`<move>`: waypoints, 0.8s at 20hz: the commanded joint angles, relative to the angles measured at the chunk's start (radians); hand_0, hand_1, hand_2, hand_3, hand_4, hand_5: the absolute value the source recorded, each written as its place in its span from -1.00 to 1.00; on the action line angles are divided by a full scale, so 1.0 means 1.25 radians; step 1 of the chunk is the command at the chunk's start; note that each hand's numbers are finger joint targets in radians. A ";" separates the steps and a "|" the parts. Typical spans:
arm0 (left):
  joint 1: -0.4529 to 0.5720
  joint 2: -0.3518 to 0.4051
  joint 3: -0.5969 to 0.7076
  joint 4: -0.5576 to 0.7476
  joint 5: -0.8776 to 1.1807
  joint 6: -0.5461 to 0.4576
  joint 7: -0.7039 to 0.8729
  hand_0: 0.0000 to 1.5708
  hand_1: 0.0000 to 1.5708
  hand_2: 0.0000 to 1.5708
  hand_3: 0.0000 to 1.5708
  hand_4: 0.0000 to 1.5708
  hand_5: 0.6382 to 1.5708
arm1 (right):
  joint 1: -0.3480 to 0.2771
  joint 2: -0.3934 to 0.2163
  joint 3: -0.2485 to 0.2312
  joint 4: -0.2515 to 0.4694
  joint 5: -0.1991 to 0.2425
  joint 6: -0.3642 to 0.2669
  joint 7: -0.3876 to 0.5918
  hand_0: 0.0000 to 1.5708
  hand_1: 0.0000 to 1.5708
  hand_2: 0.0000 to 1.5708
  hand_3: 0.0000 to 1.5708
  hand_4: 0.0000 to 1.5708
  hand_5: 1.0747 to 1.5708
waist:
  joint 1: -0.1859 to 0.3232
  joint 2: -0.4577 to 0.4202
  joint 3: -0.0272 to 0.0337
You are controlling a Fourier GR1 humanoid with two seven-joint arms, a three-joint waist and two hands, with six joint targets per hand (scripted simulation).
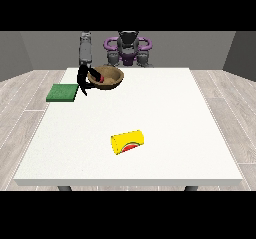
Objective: Pick the cup and pour the ball into the bowl, then pick the bowl and place it on the pad
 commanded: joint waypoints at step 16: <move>0.049 0.055 0.012 0.030 -0.014 0.007 -0.050 -1.00 -1.00 -1.00 -1.00 -1.00 0.93 | -0.188 -0.217 -0.080 0.077 -0.013 0.163 0.187 1.00 1.00 1.00 1.00 0.65 0.77 | -0.053 0.031 0.0114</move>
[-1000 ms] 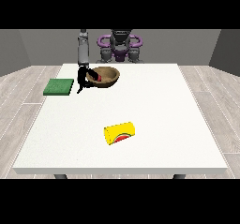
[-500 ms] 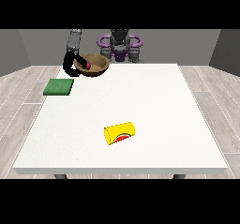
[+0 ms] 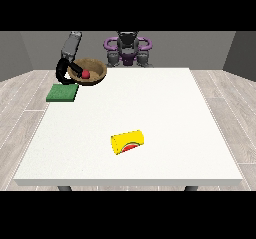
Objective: Pick the cup and pour the ball into the bowl, then pick the bowl and place it on the pad
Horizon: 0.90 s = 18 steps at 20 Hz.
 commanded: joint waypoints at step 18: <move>-0.038 0.016 0.002 -0.210 0.059 0.079 0.087 -1.00 -1.00 -1.00 -1.00 -0.94 0.93 | -0.065 -0.242 -0.193 0.367 -0.061 0.178 -0.367 1.00 1.00 1.00 -0.41 0.63 0.92 | 0.034 0.145 0.0021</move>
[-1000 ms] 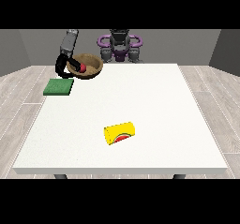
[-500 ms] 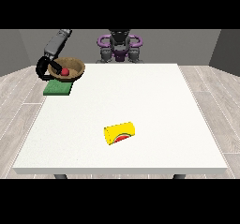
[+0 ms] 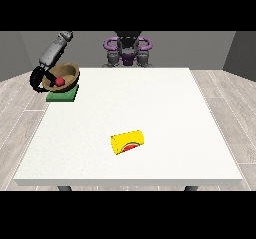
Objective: Pick the cup and pour the ball into the bowl, then pick the bowl and place it on the pad
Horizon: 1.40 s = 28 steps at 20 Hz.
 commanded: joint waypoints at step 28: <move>0.045 0.024 0.023 -0.074 0.064 0.004 0.039 -1.00 -1.00 -1.00 -1.00 -1.00 0.89 | -0.062 -0.131 -0.095 0.214 -0.031 -0.017 0.002 0.95 0.95 0.94 0.63 -1.00 0.99 | 0.027 0.017 -0.0001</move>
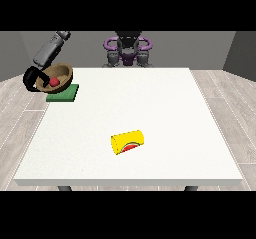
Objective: Pick the cup and pour the ball into the bowl, then pick the bowl and place it on the pad
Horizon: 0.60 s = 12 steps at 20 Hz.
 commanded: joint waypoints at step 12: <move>0.042 0.029 0.030 0.022 0.038 -0.039 -0.006 -1.00 -1.00 -1.00 -1.00 -1.00 0.88 | -0.047 -0.073 -0.051 0.037 -0.043 -0.003 0.040 -0.59 -0.59 -0.49 -0.34 -1.00 0.69 | -0.002 -0.004 -0.0021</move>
